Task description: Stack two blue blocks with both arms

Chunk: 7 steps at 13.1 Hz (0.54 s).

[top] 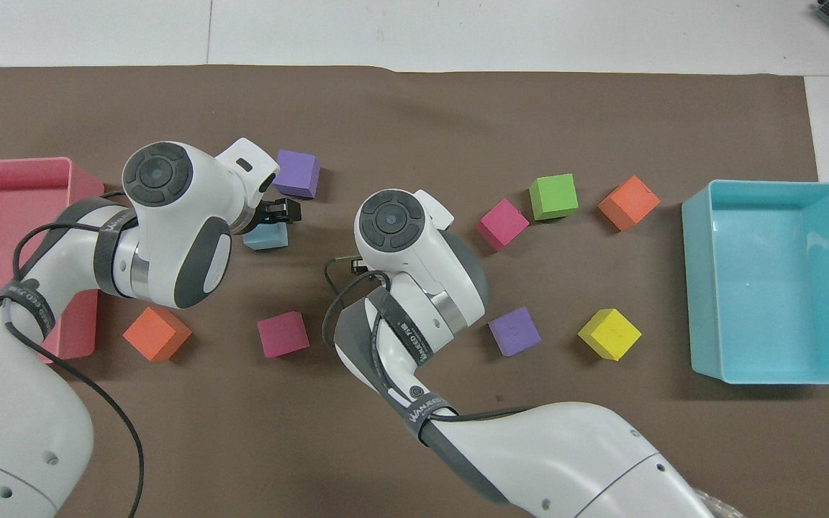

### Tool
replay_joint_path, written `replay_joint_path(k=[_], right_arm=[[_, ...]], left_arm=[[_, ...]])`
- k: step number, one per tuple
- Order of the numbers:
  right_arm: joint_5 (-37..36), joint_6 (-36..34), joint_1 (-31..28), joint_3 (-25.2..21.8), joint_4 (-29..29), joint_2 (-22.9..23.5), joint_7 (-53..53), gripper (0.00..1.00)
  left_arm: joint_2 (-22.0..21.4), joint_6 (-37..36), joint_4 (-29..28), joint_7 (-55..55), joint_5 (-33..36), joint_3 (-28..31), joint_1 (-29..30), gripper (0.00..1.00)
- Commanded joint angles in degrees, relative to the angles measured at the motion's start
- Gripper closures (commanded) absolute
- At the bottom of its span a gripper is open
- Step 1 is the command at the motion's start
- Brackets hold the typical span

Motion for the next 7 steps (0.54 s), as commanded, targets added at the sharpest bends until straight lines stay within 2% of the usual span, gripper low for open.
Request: replay_joint_path(k=[1, 3, 4, 5, 7], right_arm=[[1.43, 1.14, -0.1, 0.13, -2.79, -1.48, -1.08, 1.0], [1.52, 1.06, -0.19, 0.13, -2.8, -1.48, -1.17, 1.0], [1.43, 0.71, -0.19, 0.04, -2.8, -1.48, -1.08, 0.34], [1.26, 0.71, -0.19, 0.04, -2.71, -1.48, -1.17, 0.0], [1.35, 0.71, -0.19, 0.04, -2.71, -2.35, -1.17, 0.0]], left_arm=[[-0.5, 1.25, -1.86, -1.09, -0.2, 0.87, -1.12, 0.0], [-0.5, 1.25, -1.95, -2.14, -0.2, 0.87, -1.12, 0.0], [-0.58, 1.34, -2.12, -3.63, -0.2, 0.87, -1.12, 0.0], [-0.58, 1.43, -2.12, -3.99, -0.2, 0.87, -1.12, 0.0], [-0.58, 1.43, -2.12, -3.91, -0.2, 0.87, -1.12, 0.0]])
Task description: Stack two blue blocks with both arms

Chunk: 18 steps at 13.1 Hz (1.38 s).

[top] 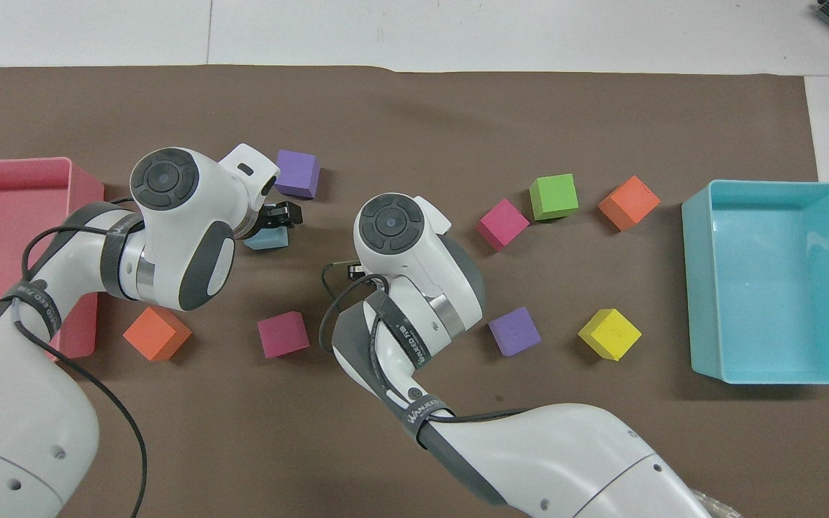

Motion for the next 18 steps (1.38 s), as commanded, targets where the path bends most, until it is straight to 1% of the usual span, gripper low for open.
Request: replay_joint_path(k=[1, 2, 3, 5, 6, 8, 10, 11, 13, 14, 15, 16, 18], right_arm=[[1.15, 0.11, -0.52, 0.04, -2.2, -3.41, -1.26, 0.0], [1.23, -0.15, -0.78, 0.04, -2.29, -4.64, -1.26, 0.0], [1.32, -0.5, -1.14, 0.13, -2.29, -5.7, -1.26, 0.0], [1.5, -1.03, -2.36, 0.13, -2.38, -6.84, -1.34, 0.0], [3.76, -1.03, -3.33, 0.13, -2.38, -7.11, -1.78, 0.0], [9.12, -0.95, -5.09, 0.13, -2.47, -7.29, -5.54, 0.0], [13.78, -0.42, -7.11, 0.13, -3.25, -7.64, -10.63, 0.0], [16.67, 0.19, -7.9, 0.13, -4.48, -7.81, -14.14, 0.0], [23.35, 2.2, -9.66, 0.04, -7.55, -8.78, -21.26, 0.0], [24.95, 4.57, -10.1, 0.04, -10.18, -9.74, -23.65, 0.0], [26.18, 5.29, -10.89, 0.04, -11.59, -10.36, -25.67, 0.03], [28.98, 5.38, -11.33, 0.04, -12.74, -10.62, -27.43, 0.13], [33.38, 5.38, -12.91, 0.04, -14.33, -11.33, -30.25, 0.28]], left_arm=[[-0.6, 1.32, -1.45, -1.04, -0.11, 0.88, -1.12, 0.0], [-0.68, 1.32, -1.63, -1.12, -0.2, 0.88, -1.12, 0.0], [-0.77, 1.23, -1.89, -1.12, -0.2, 0.88, -1.12, 0.04], [-0.95, 1.23, -2.16, -1.12, -0.2, 0.88, -1.12, 0.17], [-0.95, 1.06, -2.16, -1.04, -0.2, 0.88, -1.12, 0.25], [-0.95, 0.88, -2.16, -1.12, -0.2, 0.97, -1.12, 0.38], [-1.03, 0.27, -1.81, -1.12, 0.06, 1.05, -1.64, 0.61], [-1.03, 0.18, -1.55, -1.12, 0.24, 1.05, -1.82, 0.72], [-2.17, 0.09, -1.37, -1.12, 0.42, 1.14, -1.82, 0.97], [-3.05, -1.48, -0.41, -1.04, 0.42, 1.06, -1.82, 1.0], [-3.23, -4.28, 1.25, -1.12, 0.42, 1.05, -1.91, 1.0], [-3.41, -7.35, 3.53, -1.12, 0.42, 1.14, -2.52, 1.0], [-3.5, -11.75, 7.93, -1.12, 0.59, 0.97, -2.87, 1.0]])
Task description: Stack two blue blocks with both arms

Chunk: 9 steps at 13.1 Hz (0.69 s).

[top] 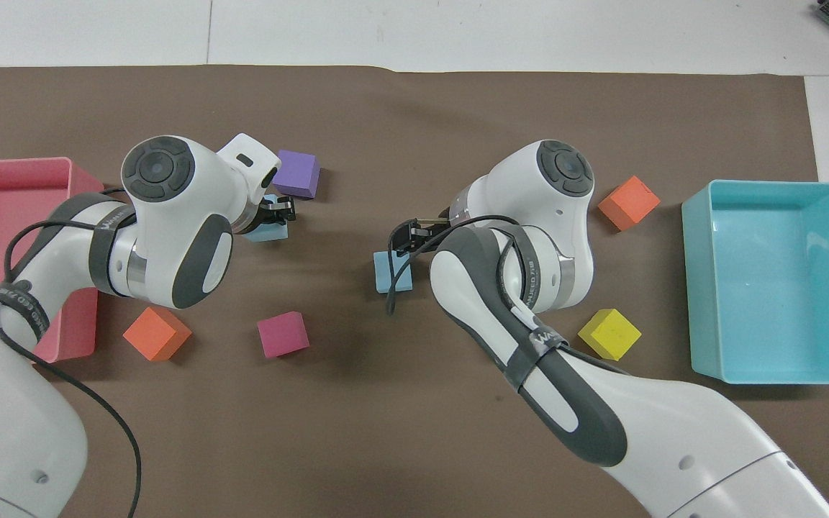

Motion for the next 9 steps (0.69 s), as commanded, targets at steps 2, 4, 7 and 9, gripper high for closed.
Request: replay_joint_path(k=[2, 4, 7, 9], right_arm=[[7.05, 1.04, -2.71, 0.49, -6.2, -3.8, -5.24, 0.44], [11.97, 1.04, -4.2, 0.58, -8.66, -4.6, -7.87, 0.67], [16.37, 1.13, -4.3, 0.49, -10.51, -4.95, -8.76, 1.0], [20.24, 1.3, -5.0, 0.49, -12.09, -5.22, -8.94, 1.0]], left_arm=[[-0.45, -7.28, 5.52, -1.06, 0.57, 1.1, -3.95, 1.0], [-0.45, -7.03, 5.7, -3.78, 0.65, 1.01, -5.8, 1.0], [0.07, -6.15, 7.27, -8.5, 0.74, 0.93, -9.05, 1.0], [0.52, -6.06, 7.9, -9.77, 0.48, 0.84, -12.12, 1.0]])
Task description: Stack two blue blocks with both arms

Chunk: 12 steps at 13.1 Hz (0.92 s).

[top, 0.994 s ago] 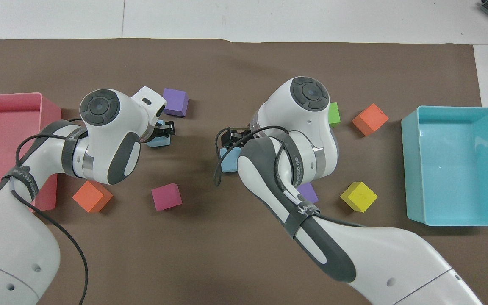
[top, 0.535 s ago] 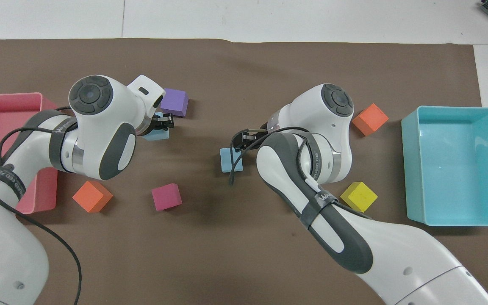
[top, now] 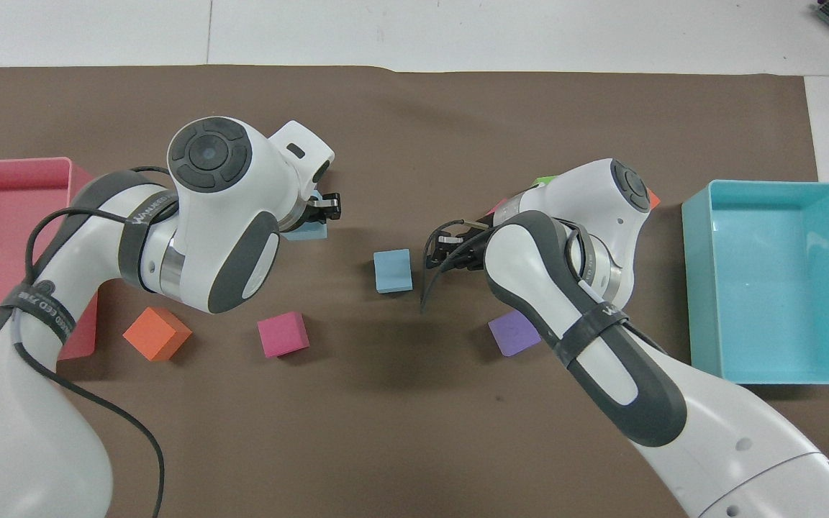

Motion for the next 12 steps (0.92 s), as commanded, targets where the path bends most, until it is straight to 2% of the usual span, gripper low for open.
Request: replay_joint_path(k=[1, 3, 5, 12], right_arm=[[3.73, 1.06, -1.43, 0.59, -4.19, -2.48, -1.88, 1.0], [5.03, 0.18, -3.35, 0.67, -4.55, -2.31, -1.96, 1.0], [10.73, 0.09, -3.45, 0.59, -5.78, -1.69, -5.55, 1.0], [16.47, -1.32, -3.19, 0.59, -6.05, -0.46, -6.27, 1.0]], left_arm=[[0.86, -0.28, 1.68, -1.94, 0.18, 0.82, -3.49, 1.0], [1.47, 0.42, 1.42, -2.03, 0.0, 0.82, -6.38, 1.0], [1.48, 0.69, 0.98, -2.03, -0.18, 0.73, -6.75, 1.0], [2.53, 1.31, -0.34, -5.28, -0.18, 0.64, -10.0, 1.0]])
